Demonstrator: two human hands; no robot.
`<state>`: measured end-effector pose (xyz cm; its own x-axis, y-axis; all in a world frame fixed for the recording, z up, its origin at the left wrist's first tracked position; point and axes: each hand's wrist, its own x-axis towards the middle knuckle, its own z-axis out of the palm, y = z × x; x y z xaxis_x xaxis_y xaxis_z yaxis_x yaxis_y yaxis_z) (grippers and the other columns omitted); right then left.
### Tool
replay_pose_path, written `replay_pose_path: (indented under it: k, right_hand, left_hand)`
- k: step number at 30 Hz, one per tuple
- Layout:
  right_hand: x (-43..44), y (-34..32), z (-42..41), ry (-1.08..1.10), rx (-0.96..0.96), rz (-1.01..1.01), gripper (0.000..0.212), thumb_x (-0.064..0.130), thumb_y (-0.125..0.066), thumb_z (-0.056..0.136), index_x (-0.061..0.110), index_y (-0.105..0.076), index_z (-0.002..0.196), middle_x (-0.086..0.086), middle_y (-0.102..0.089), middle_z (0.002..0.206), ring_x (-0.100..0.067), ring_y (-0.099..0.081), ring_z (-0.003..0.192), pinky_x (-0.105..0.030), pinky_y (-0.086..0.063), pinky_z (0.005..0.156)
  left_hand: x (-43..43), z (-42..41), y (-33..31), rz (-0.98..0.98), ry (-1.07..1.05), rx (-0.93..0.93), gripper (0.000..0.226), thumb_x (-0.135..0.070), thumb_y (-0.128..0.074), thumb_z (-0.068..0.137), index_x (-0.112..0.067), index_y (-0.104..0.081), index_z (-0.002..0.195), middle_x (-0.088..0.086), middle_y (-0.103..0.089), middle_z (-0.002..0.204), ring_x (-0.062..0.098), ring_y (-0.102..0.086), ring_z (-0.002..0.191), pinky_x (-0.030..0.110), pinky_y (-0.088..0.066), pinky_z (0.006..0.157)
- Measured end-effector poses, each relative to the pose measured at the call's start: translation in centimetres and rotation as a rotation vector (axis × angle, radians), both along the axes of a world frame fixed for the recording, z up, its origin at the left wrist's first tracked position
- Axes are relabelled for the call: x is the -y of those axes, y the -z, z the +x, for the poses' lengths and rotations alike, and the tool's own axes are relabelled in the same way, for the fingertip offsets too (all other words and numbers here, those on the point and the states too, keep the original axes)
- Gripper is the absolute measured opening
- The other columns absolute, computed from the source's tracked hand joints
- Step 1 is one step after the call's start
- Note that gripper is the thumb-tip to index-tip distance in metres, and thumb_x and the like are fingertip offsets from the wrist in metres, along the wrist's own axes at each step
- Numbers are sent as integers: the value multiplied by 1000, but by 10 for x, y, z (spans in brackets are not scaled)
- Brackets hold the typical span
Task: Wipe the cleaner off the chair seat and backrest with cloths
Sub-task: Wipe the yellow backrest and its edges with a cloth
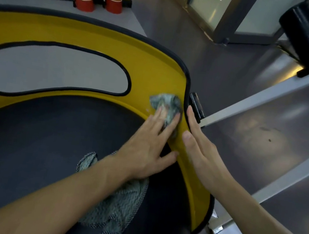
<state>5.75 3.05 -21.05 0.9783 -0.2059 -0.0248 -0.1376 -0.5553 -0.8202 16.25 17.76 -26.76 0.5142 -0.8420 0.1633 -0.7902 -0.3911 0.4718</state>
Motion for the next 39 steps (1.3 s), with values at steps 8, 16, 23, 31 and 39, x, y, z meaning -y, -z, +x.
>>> replay_pose_path:
  k: [8, 16, 23, 31, 39]
  right_hand:
    - [-1, 2, 1, 4, 0, 18, 66, 76, -27, 92, 60, -7, 152, 57, -19, 140, 25, -18, 136, 0, -16, 104]
    - [-1, 0, 0, 3, -19, -8, 67, 78, -24, 92, 58, -5, 153, 50, -13, 149, 24, -12, 139, -5, -12, 107]
    - [0, 1, 0, 4, 14, -11, 61, 65, -27, 98, 51, -9, 155, 53, -11, 147, 22, -11, 141, -10, -10, 111]
    - [-1, -1, -1, -21, 0, -24, 65, 72, -22, 96, 54, -2, 155, 52, -6, 148, 24, -8, 140, 2, -7, 105]
    - [0, -4, -2, -9, -46, -27, 65, 73, -22, 95, 56, -1, 154, 45, -8, 150, 16, -12, 144, -17, -11, 113]
  left_hand:
    - [-8, 14, 5, 336, -175, -86, 100, -82, -15, 87, -21, 17, 159, 14, 21, 165, 21, 22, 152, 38, 8, 125]
    - [16, 21, 1, 291, -524, -311, 101, -80, -7, 86, -13, 16, 158, 20, 2, 167, 28, 2, 155, 38, 1, 125]
    - [25, -22, 9, 277, -218, -178, 103, -77, 13, 83, -7, 11, 159, 17, -2, 167, 26, 4, 155, 43, 2, 126]
    - [-26, 38, 12, 570, -102, 220, 106, -87, 10, 81, -19, 5, 161, 8, -7, 169, 23, 9, 155, 43, 1, 126]
    - [-15, 36, -8, 629, -252, 174, 112, -81, 9, 82, -4, -18, 159, 16, -26, 163, 32, -12, 153, 45, -6, 125]
